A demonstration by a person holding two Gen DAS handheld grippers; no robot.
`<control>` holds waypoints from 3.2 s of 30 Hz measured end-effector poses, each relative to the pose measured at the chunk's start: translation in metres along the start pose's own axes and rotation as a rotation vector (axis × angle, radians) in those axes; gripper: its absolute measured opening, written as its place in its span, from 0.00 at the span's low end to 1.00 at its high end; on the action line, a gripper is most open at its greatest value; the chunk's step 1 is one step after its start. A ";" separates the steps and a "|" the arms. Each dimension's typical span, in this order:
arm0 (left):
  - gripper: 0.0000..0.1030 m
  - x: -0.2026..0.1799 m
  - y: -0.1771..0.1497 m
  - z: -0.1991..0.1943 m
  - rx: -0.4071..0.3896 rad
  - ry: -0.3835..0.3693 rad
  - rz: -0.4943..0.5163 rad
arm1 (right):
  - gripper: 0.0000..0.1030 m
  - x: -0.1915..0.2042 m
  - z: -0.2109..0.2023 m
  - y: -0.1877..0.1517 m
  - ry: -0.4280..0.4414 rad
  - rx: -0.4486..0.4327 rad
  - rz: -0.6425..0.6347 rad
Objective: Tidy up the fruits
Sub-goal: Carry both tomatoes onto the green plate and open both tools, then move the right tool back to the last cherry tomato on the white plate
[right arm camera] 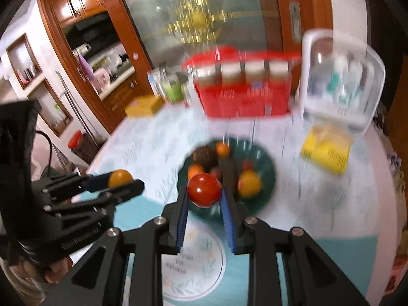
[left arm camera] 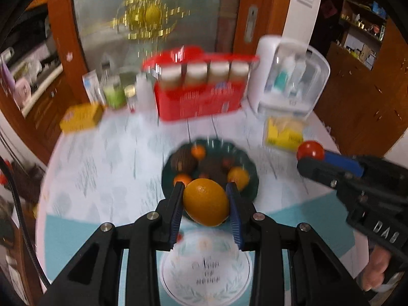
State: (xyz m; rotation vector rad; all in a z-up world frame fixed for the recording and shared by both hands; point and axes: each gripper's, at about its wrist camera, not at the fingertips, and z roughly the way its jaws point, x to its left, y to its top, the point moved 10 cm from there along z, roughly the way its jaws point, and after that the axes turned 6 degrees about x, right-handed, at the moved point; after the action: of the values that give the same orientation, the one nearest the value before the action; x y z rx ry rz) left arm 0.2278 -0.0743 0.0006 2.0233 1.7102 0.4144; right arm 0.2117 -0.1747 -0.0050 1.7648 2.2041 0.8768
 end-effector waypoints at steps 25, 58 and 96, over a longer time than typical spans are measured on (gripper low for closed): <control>0.31 0.008 -0.030 0.228 0.355 -0.031 -0.050 | 0.25 -0.075 0.224 0.020 -0.034 0.295 0.104; 0.69 0.002 -0.043 0.202 0.324 -0.025 -0.024 | 0.35 -0.078 0.229 0.003 -0.019 0.265 0.118; 0.80 0.147 -0.162 0.073 0.064 0.226 -0.293 | 0.35 0.062 0.144 -0.111 0.077 0.166 -0.051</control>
State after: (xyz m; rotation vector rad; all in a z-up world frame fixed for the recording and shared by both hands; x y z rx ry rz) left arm 0.1543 0.0791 -0.1551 1.7836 2.1437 0.5087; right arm 0.1732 -0.0821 -0.1692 1.7639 2.4236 0.7844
